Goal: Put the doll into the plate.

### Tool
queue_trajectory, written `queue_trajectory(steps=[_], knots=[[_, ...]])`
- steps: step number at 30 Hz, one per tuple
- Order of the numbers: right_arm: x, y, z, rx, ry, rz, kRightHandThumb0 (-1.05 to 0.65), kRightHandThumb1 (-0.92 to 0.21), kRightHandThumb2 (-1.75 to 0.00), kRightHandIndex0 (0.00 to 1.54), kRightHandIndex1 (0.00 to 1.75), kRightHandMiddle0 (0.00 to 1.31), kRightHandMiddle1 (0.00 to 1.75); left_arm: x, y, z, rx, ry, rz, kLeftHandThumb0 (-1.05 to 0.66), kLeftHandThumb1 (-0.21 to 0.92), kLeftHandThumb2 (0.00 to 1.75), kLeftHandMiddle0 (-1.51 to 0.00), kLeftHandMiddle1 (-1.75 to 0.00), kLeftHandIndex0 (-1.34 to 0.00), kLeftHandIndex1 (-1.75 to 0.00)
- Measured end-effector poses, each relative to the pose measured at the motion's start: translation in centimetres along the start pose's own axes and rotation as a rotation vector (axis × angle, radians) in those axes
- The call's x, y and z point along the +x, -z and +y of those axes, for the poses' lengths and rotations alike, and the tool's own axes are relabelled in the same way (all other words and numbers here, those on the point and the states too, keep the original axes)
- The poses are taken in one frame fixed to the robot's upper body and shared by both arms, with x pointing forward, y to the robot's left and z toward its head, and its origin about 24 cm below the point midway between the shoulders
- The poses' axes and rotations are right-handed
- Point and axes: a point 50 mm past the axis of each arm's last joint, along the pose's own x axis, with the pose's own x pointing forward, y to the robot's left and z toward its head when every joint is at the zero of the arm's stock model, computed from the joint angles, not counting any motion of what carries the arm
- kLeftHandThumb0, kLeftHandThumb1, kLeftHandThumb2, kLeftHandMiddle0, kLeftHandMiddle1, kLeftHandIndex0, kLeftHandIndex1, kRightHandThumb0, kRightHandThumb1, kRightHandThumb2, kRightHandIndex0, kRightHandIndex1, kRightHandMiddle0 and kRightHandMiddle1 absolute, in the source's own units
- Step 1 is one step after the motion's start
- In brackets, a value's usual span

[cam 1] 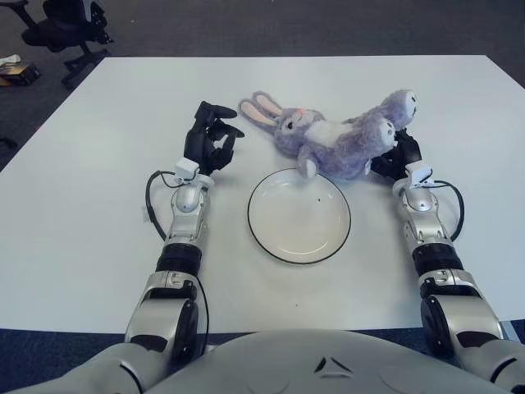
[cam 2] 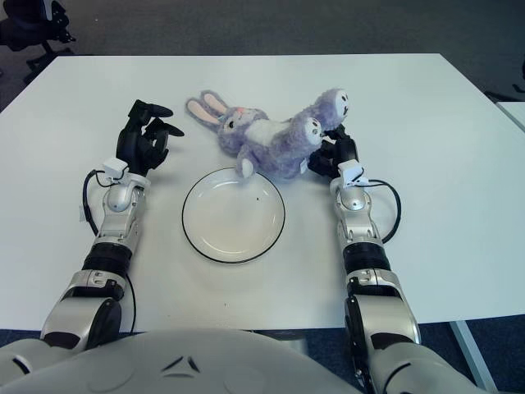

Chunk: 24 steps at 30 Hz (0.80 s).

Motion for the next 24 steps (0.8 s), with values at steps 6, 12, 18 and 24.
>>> queue_trajectory(steps=[6,12,18,24], knots=[[0.2,-0.2,0.1,-0.001,-0.006,-0.012,-0.41,-0.59,-0.96,0.88,1.75,0.41,1.75,0.0,-0.2,0.9,0.219,0.044,-0.087,-0.44,0.91,0.02,-0.54,-0.01,-0.41,-0.05],[0.2,-0.2,0.0,-0.004,-0.005,-0.017,-0.41,-0.58,-0.96,0.88,1.75,0.42,1.75,-0.2,-0.1,0.6,0.396,0.092,-0.141,-0.56,0.91,0.01,-0.48,0.0,-0.4,-0.03],[0.2,-0.2,-0.2,-0.009,-0.002,-0.024,-0.41,-0.58,-0.96,0.88,1.75,0.42,1.75,0.5,-0.2,0.5,0.518,0.132,-0.199,-0.6,0.91,0.01,-0.46,0.0,-0.4,-0.02],[0.4,-0.3,-0.2,-0.011,-0.002,-0.031,-0.41,-0.58,-0.96,0.88,1.75,0.42,1.75,1.3,-0.5,0.4,0.557,0.158,-0.237,-0.61,0.91,0.0,-0.45,0.0,-0.4,-0.02]])
